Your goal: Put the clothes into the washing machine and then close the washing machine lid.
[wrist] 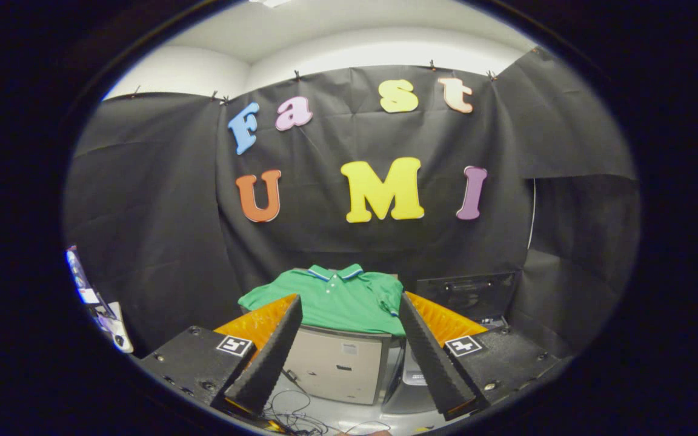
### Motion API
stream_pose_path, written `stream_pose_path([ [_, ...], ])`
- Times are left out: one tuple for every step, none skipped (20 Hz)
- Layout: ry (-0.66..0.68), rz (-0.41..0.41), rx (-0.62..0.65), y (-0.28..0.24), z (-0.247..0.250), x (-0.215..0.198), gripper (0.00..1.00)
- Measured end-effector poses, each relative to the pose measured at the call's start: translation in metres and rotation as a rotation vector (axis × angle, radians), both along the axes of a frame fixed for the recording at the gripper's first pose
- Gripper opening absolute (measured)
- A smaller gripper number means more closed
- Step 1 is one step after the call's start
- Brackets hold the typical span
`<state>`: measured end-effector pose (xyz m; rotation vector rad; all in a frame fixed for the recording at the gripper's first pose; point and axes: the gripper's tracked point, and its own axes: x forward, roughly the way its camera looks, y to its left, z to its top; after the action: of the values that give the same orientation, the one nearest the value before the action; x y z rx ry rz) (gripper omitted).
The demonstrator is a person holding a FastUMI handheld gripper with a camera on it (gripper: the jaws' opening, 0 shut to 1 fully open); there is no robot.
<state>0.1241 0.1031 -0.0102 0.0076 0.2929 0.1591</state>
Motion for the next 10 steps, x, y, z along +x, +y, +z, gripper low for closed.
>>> stream_pose_path([
  [0.036, -0.007, 0.007, 0.004, -0.002, 0.008, 1.00],
  [0.071, -0.007, 0.012, 0.009, -0.003, 0.016, 1.00],
  [0.097, -0.007, 0.018, 0.014, -0.001, 0.026, 1.00],
  [0.122, -0.004, 0.018, 0.021, 0.000, 0.039, 1.00],
  [0.144, -0.001, 0.018, 0.026, -0.001, 0.051, 1.00],
  [0.173, 0.014, 0.020, 0.035, -0.004, 0.064, 1.00],
  [0.199, 0.027, 0.021, 0.045, -0.007, 0.075, 1.00],
  [0.236, 0.049, 0.020, 0.053, -0.013, 0.086, 1.00],
  [0.279, 0.066, 0.011, 0.062, -0.021, 0.098, 1.00],
  [0.328, 0.082, -0.006, 0.067, -0.033, 0.110, 1.00],
])
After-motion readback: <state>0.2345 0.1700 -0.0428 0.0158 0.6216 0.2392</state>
